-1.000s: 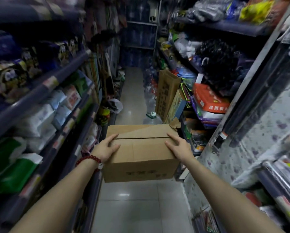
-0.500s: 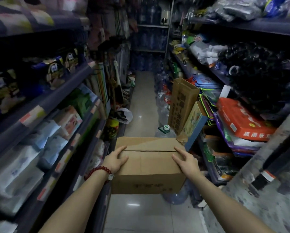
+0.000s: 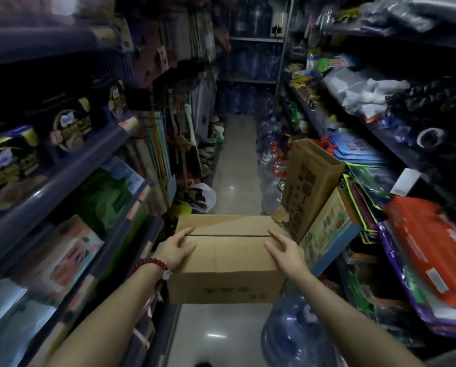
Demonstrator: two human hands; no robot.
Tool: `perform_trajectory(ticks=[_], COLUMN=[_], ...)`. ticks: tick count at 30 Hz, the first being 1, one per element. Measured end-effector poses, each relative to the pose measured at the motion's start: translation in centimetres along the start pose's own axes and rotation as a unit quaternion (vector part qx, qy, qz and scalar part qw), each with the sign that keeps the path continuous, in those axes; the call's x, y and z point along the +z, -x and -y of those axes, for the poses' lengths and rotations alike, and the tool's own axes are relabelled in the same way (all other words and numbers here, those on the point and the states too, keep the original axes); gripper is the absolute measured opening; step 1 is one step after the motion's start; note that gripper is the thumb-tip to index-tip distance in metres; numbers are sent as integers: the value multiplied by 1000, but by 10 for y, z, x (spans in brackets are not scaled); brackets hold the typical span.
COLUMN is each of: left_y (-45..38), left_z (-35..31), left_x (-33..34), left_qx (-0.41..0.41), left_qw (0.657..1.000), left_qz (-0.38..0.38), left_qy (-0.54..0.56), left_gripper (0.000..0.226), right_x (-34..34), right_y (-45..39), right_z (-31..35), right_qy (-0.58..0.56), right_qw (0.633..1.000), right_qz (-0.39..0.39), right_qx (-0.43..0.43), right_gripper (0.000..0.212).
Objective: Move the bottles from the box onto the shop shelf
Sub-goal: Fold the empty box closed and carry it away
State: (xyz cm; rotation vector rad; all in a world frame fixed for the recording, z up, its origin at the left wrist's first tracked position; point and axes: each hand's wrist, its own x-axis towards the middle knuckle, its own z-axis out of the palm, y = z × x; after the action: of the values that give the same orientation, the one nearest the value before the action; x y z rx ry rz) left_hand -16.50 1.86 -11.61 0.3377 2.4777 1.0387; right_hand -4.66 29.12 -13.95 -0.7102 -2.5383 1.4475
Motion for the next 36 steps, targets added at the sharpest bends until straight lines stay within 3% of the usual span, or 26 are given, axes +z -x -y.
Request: perform_trajectory(ticks=[16, 19, 23, 36], left_y=[-302, -339, -380, -504], left_z=[11, 24, 49, 195], left_x=[-13, -3, 15, 120], left_qx=[-9, -25, -33, -68], left_qw=[999, 998, 998, 997], left_qz=[48, 55, 56, 40], left_qy=[2, 16, 21, 6], left_gripper=[52, 51, 51, 50], right_x=[58, 70, 93, 230], right_y=[-262, -297, -343, -440], right_z=[-18, -38, -65, -217], right_qy=[70, 59, 46, 75], right_qw=[996, 996, 993, 990], right_qz=[-26, 9, 60, 68], right_qx=[41, 67, 95, 102], right_gripper=[45, 54, 68, 69])
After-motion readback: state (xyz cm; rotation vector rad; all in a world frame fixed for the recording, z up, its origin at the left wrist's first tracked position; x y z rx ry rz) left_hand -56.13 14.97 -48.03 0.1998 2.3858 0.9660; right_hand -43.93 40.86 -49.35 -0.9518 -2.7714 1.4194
